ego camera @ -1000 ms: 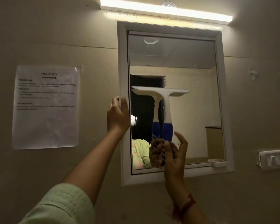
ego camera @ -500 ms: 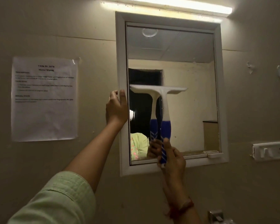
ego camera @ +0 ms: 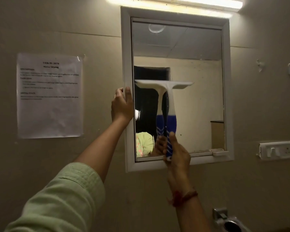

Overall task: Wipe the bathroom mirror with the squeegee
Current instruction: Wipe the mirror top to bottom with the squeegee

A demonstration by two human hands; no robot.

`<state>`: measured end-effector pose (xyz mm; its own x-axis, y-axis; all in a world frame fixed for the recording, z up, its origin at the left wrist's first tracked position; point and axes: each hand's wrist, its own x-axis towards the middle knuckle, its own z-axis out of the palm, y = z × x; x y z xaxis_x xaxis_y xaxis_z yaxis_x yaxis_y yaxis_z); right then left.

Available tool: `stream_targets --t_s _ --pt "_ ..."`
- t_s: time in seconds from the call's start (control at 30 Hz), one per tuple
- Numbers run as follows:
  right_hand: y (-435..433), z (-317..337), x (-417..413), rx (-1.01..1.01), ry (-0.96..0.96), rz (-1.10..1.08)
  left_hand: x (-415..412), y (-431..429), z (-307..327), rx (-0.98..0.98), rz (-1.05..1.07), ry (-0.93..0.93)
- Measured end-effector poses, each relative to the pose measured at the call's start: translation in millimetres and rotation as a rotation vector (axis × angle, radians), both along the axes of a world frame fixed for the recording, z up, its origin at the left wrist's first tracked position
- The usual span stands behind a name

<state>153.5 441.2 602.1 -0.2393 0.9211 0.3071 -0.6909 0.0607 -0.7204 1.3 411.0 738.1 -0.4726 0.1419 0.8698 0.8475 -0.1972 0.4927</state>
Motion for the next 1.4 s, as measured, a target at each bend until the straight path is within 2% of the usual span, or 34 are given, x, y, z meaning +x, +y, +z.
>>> stream_targets --t_s 0.13,0.3,0.4,0.47,0.67,0.93,1.17,1.4 --pt "-7.7 -36.3 5.3 -0.084 -0.034 0.059 -3.0 3.0 0.4 0.002 -0.007 0.005" --pt "-4.2 12.2 17.1 0.042 -0.052 0.052 -5.3 3.7 0.2 0.0 -0.007 0.01" --pt "-2.2 24.2 13.3 0.007 -0.02 0.067 -4.7 2.7 -0.3 -0.006 -0.008 0.016" --pt "-1.3 7.4 7.0 -0.021 -0.018 0.14 -4.6 2.3 -1.3 -0.015 -0.016 0.021" --pt "0.5 -53.1 9.3 -0.113 -0.141 0.083 -3.8 1.9 -1.7 0.0 -0.02 0.002" --pt "0.3 -10.7 13.2 -0.027 -0.115 0.084 -2.5 1.9 -9.4 0.007 0.053 -0.077" --pt "-8.4 -77.7 3.9 -0.185 -0.12 0.165 -1.9 -3.5 -37.8 -0.04 0.103 -0.142" --pt "-1.3 -28.4 4.4 -0.085 -0.056 0.143 1.8 -5.9 -40.8 -0.062 0.084 -0.152"
